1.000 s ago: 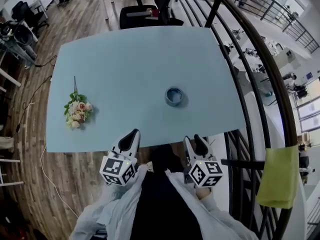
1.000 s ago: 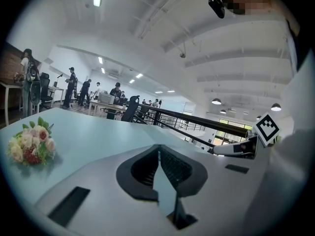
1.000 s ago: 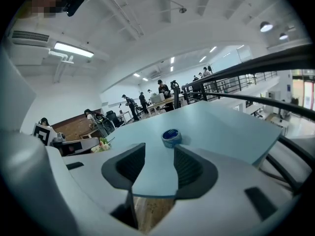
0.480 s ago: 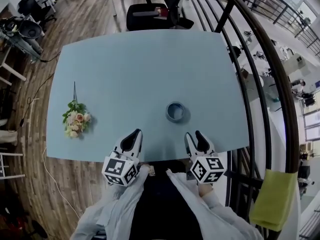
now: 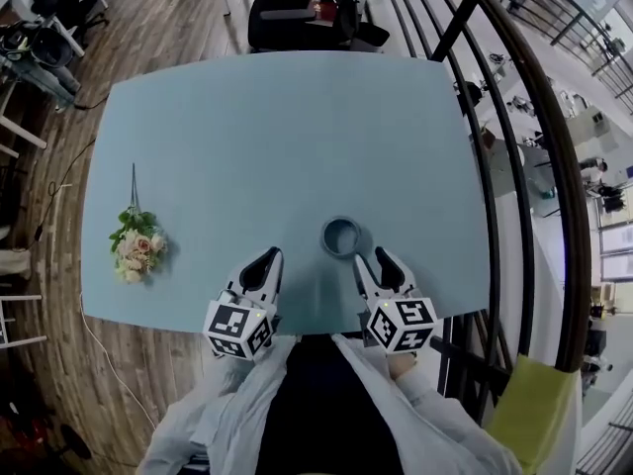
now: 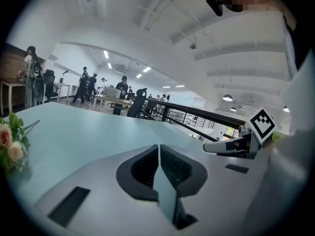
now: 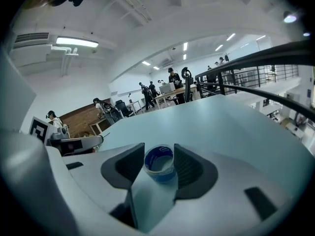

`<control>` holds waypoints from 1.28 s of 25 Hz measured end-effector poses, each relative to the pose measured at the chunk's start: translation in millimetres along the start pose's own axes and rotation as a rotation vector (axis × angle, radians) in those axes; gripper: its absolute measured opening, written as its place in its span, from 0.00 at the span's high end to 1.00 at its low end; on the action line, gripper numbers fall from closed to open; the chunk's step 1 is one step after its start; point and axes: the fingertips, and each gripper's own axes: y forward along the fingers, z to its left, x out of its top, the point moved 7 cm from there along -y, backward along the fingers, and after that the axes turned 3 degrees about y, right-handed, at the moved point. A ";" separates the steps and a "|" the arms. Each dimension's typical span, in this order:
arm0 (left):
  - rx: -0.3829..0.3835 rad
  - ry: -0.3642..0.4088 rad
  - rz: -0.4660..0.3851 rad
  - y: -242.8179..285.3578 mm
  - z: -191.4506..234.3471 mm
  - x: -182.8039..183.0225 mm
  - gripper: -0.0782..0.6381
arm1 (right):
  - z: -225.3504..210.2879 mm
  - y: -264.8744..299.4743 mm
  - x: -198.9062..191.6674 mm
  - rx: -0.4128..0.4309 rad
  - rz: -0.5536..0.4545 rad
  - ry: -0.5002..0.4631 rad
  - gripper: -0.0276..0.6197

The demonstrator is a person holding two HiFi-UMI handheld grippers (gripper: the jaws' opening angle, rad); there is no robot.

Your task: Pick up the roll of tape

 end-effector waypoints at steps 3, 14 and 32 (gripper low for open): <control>0.008 -0.007 0.018 13.8 1.6 -3.2 0.85 | -7.8 15.0 3.7 0.004 0.027 -0.013 0.65; 0.077 -0.055 0.069 34.6 17.4 -18.0 0.85 | -23.6 72.8 -3.8 0.014 0.157 -0.066 0.63; 0.121 -0.098 0.103 40.5 37.0 -35.2 0.85 | -24.5 118.3 -31.7 -0.039 0.372 -0.122 0.69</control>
